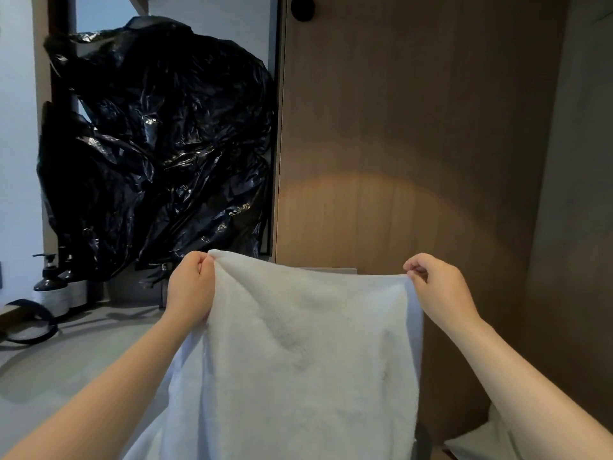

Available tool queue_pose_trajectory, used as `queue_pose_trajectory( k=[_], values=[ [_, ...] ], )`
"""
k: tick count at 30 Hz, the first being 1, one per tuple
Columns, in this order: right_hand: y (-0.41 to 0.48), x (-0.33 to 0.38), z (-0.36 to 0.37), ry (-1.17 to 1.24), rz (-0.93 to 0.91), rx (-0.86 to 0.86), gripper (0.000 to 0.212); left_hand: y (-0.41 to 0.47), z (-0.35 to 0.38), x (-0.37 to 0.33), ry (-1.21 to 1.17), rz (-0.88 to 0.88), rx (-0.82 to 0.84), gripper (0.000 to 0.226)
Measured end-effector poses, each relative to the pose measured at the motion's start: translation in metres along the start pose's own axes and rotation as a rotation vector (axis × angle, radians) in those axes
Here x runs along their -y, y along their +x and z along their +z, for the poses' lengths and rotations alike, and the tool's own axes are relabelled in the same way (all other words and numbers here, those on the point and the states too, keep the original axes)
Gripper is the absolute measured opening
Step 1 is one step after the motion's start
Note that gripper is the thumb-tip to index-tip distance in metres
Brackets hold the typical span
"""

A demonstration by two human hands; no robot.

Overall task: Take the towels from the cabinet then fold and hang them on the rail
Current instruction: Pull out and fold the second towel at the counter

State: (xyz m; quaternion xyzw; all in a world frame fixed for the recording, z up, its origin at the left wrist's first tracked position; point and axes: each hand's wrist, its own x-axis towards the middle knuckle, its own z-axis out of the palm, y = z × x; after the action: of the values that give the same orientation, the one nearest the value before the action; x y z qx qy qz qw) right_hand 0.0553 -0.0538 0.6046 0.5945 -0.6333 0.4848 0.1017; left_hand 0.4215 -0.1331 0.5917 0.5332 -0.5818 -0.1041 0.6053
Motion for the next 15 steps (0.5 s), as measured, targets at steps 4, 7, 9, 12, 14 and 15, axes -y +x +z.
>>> queue_pose_trajectory(
  k=[4, 7, 9, 12, 14, 15],
  values=[
    [-0.014, 0.02, 0.01, 0.1, -0.09, 0.102, 0.016, -0.02, 0.005, -0.027, -0.043, 0.071, 0.081, 0.027],
    [-0.029, 0.053, 0.019, 0.282, -0.141, 0.249, 0.018, -0.039, 0.011, -0.05, -0.113, 0.13, 0.137, 0.024],
    [-0.038, 0.075, 0.027, 0.368, -0.154, 0.323, 0.026, -0.051, 0.014, -0.062, -0.173, 0.16, 0.159, 0.022],
    [-0.045, 0.101, 0.035, 0.506, -0.153, 0.363, 0.039, -0.063, 0.015, -0.072, -0.234, 0.189, 0.165, 0.017],
    [-0.045, 0.113, 0.038, 0.576, -0.133, 0.368, 0.04, -0.069, 0.013, -0.075, -0.276, 0.195, 0.179, 0.015],
    [-0.045, 0.118, 0.038, 0.601, -0.12, 0.366, 0.038, -0.071, 0.012, -0.076, -0.288, 0.205, 0.185, 0.014]
  ],
)
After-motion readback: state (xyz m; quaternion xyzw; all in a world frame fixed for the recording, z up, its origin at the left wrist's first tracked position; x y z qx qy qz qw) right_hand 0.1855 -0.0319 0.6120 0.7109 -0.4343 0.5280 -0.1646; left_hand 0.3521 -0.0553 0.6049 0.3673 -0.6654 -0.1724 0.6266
